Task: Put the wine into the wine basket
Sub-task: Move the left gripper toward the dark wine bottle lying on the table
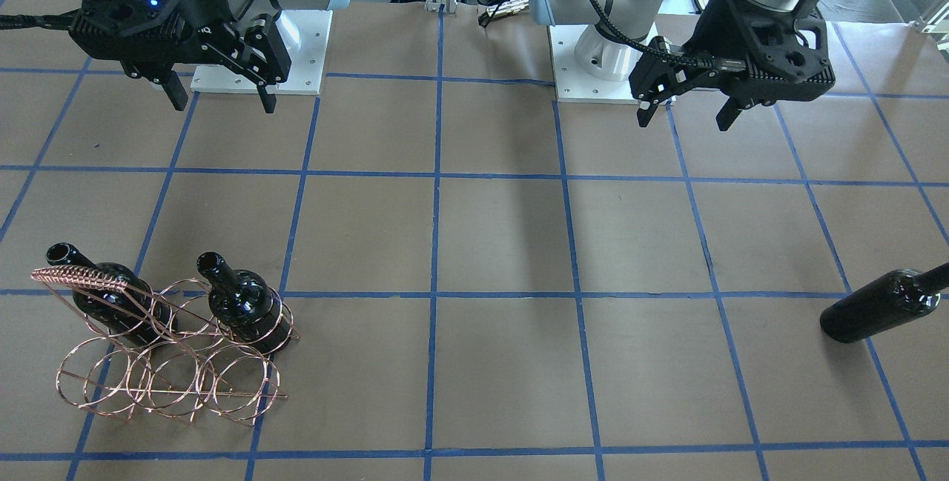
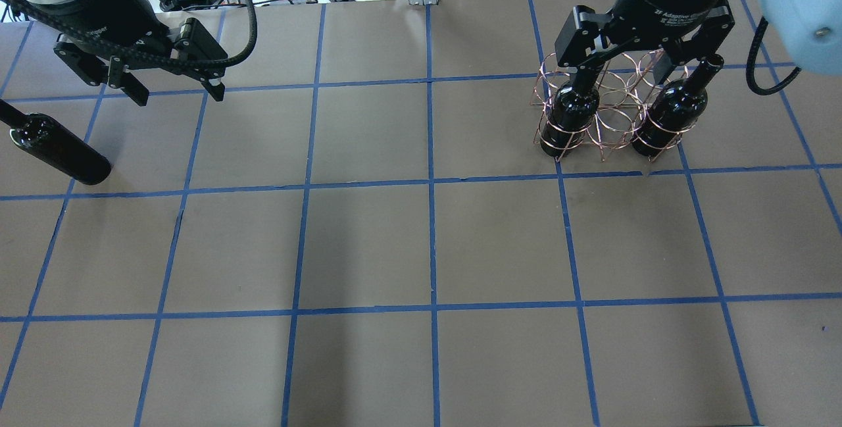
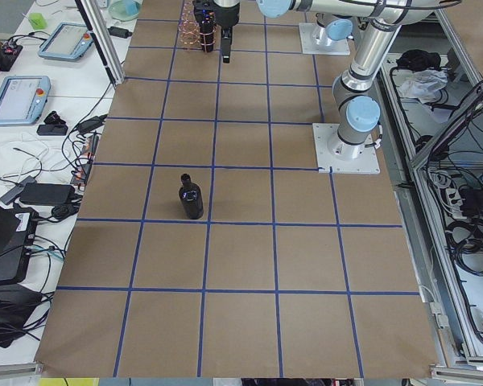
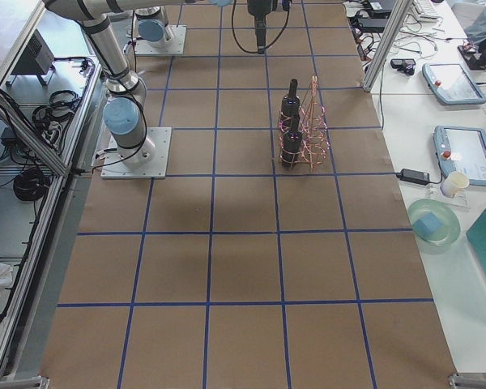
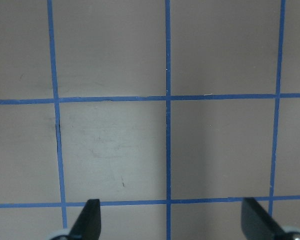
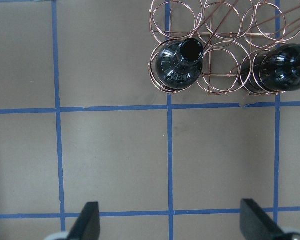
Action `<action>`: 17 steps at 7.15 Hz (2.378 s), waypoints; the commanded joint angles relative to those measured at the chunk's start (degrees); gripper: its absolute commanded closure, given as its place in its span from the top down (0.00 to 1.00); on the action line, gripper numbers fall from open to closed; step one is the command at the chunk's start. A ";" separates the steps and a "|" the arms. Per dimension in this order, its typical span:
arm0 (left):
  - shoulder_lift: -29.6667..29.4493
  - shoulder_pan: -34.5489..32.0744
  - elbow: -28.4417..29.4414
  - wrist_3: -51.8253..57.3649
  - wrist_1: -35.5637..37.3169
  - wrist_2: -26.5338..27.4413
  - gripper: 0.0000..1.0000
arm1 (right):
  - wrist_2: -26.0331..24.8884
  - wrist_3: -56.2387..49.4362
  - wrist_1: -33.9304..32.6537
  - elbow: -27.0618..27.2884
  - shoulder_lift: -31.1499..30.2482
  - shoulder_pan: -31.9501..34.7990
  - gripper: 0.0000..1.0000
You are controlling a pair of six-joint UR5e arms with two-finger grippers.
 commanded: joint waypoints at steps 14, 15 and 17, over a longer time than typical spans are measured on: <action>-2.54 15.25 0.26 13.68 4.49 2.23 1.00 | -0.09 -0.09 0.01 0.00 0.00 0.00 1.00; -3.94 18.34 1.57 18.84 4.92 2.58 1.00 | -0.09 0.00 -0.08 0.00 0.00 0.00 1.00; -7.98 24.23 5.52 24.32 6.50 3.37 1.00 | -0.09 0.00 0.01 0.00 0.00 0.00 1.00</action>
